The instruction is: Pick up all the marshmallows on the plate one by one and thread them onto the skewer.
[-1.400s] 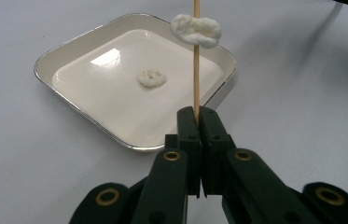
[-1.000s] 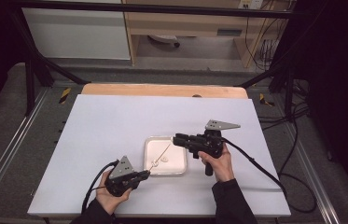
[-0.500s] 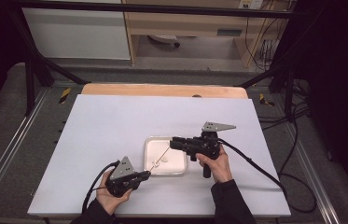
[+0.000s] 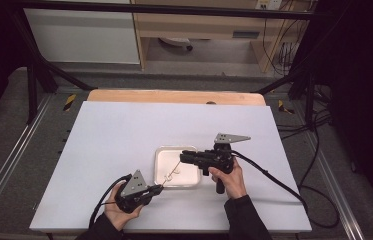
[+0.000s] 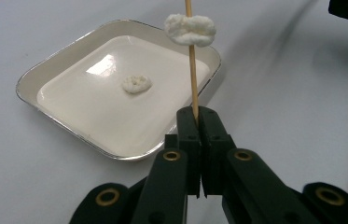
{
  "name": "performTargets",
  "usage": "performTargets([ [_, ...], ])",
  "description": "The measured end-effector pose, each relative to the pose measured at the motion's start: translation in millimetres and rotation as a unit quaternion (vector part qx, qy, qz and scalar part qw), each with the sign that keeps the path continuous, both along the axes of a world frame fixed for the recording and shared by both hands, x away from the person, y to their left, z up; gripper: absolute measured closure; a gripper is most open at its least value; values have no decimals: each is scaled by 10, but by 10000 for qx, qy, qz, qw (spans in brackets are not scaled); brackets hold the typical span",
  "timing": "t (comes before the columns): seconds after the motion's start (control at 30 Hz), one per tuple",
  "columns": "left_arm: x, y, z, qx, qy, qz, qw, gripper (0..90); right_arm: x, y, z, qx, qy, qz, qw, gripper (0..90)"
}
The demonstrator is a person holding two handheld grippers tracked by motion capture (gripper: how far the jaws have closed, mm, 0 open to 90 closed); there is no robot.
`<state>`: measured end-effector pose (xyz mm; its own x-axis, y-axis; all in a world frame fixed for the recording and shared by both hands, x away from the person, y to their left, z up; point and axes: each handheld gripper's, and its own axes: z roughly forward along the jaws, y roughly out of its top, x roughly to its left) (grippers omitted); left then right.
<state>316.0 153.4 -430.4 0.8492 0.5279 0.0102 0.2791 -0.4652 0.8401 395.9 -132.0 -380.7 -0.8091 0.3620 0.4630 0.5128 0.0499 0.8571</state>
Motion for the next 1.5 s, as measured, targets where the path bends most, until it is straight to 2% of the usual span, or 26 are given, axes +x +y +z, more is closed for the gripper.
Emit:
performTargets([
  [0.17,7,3,-1,-28,22,22,10000,885,-27,23,-25,55,86,137,9999,774],
  [0.33,18,-33,-11,52,73,27,10000,888,-48,52,-56,55,188,221,9996,787],
  [0.57,-7,-104,17,96,125,75,9998,890,-96,64,-70,-23,119,236,9996,792],
  [0.87,-8,-107,13,-71,181,80,9998,890,-142,65,-92,-94,51,222,9997,798],
  [1.0,-11,-104,14,-174,158,78,9997,890,-160,73,-98,-27,58,248,9997,801],
  [1.03,-14,-101,45,-353,157,59,9992,890,-162,84,-108,-83,94,295,9995,799],
  [1.07,-23,-118,90,-333,83,58,9994,889,-167,122,-154,-230,153,419,9987,797],
  [1.1,-36,-147,111,-205,-41,64,9998,890,-183,172,-217,-327,215,477,9981,794],
  [1.17,-25,-154,80,-231,21,117,9997,889,-190,245,-275,-402,245,577,9972,792],
  [1.23,-11,-132,68,-272,71,148,9995,889,-195,275,-251,-505,136,551,9971,787],
  [1.3,-10,-125,69,-297,103,190,9993,889,-196,286,-261,-441,127,498,9977,781],
  [1.4,6,-109,52,-332,200,265,9989,888,-192,296,-278,-471,113,394,9980,721],
  [1.5,40,-62,46,-390,291,396,9980,888,-202,288,-275,-564,3,231,9981,563],
])
